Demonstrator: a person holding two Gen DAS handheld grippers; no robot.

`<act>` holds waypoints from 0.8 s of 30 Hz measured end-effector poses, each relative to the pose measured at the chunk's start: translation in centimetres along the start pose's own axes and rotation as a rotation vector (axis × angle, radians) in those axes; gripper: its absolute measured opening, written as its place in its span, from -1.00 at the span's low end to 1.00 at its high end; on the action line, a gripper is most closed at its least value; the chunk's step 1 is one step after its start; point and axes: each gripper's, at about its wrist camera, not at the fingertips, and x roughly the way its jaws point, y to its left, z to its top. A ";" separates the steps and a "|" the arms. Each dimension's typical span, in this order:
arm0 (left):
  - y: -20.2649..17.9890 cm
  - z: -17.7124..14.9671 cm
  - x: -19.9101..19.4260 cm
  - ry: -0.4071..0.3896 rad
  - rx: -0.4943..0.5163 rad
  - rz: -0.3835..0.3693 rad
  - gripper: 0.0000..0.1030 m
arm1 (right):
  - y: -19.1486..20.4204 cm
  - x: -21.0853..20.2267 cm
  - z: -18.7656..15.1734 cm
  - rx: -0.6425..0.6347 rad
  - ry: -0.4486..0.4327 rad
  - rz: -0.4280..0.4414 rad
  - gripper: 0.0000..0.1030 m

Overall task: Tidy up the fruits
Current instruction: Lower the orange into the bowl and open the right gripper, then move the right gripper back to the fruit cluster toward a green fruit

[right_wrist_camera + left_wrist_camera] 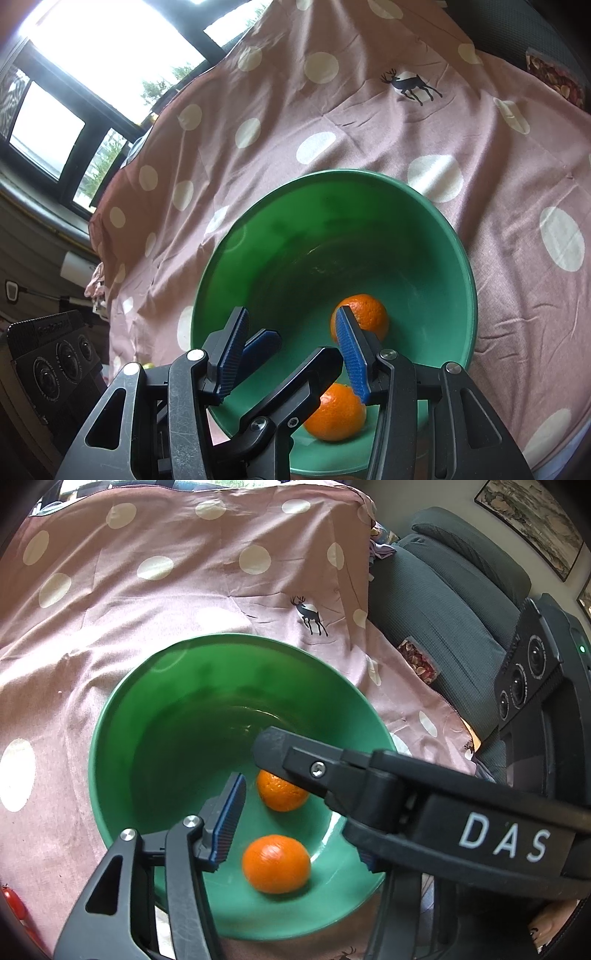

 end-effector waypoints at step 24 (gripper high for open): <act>4.1 -3.6 -11.3 -0.256 -0.114 0.158 0.99 | 3.8 -2.9 -0.6 -0.110 -0.199 0.036 0.67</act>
